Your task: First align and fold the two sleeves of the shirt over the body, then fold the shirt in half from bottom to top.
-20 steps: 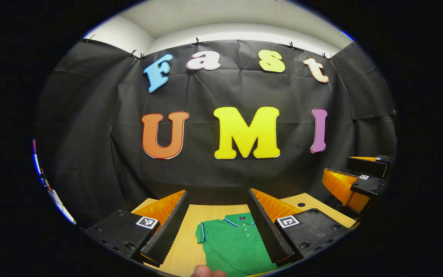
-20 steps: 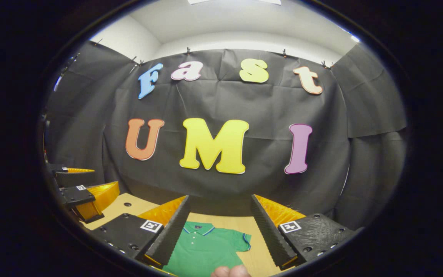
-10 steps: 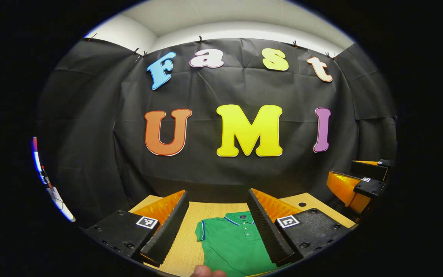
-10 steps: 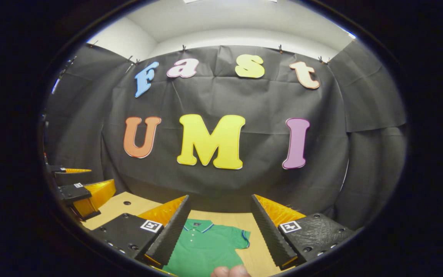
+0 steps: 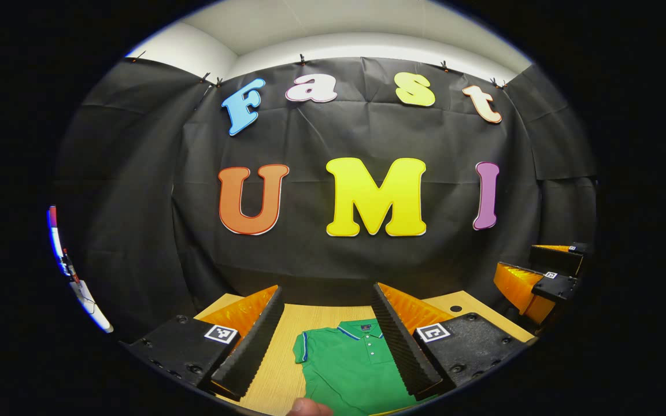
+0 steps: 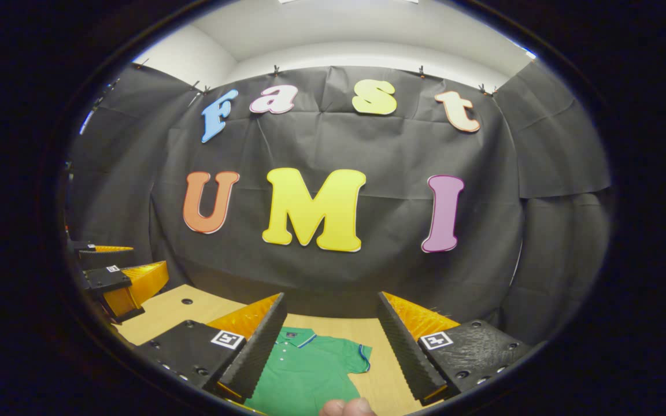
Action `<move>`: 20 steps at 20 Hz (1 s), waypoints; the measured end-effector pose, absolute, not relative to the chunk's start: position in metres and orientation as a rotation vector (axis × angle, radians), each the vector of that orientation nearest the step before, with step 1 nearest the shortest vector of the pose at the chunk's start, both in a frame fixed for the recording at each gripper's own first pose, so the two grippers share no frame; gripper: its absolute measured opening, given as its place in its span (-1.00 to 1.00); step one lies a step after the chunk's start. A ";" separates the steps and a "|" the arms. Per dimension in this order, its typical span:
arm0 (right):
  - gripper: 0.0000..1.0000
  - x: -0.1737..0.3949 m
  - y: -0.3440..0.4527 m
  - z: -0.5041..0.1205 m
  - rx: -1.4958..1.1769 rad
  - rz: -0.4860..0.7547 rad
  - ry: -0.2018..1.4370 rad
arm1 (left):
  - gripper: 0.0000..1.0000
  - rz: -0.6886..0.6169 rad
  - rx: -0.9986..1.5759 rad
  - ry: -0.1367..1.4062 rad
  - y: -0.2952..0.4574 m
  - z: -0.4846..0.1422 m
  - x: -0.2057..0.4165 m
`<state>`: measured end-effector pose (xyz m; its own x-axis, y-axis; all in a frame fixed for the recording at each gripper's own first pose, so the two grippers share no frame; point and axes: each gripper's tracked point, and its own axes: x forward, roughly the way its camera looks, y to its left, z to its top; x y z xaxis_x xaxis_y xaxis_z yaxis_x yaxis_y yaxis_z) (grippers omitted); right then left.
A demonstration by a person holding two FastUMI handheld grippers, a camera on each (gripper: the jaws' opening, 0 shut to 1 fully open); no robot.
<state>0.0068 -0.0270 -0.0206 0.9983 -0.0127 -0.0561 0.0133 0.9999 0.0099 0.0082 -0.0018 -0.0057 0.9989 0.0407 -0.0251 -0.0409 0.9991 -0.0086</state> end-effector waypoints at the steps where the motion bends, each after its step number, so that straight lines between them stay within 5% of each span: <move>1: 0.89 0.009 -0.028 -0.025 0.010 -0.014 0.071 | 0.92 0.042 -0.011 0.029 -0.002 -0.007 0.009; 11: 0.89 0.057 -0.056 -0.095 0.014 -0.016 0.267 | 0.93 0.040 -0.020 0.063 -0.004 -0.020 0.019; 20: 0.93 0.134 -0.107 -0.230 0.042 -0.031 0.545 | 0.92 0.093 -0.016 0.127 -0.008 -0.038 0.035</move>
<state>0.1344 -0.1073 -0.2302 0.8545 -0.0183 -0.5191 0.0407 0.9987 0.0318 0.0353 -0.0076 -0.0381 0.9877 0.0912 -0.1271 -0.0933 0.9956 -0.0102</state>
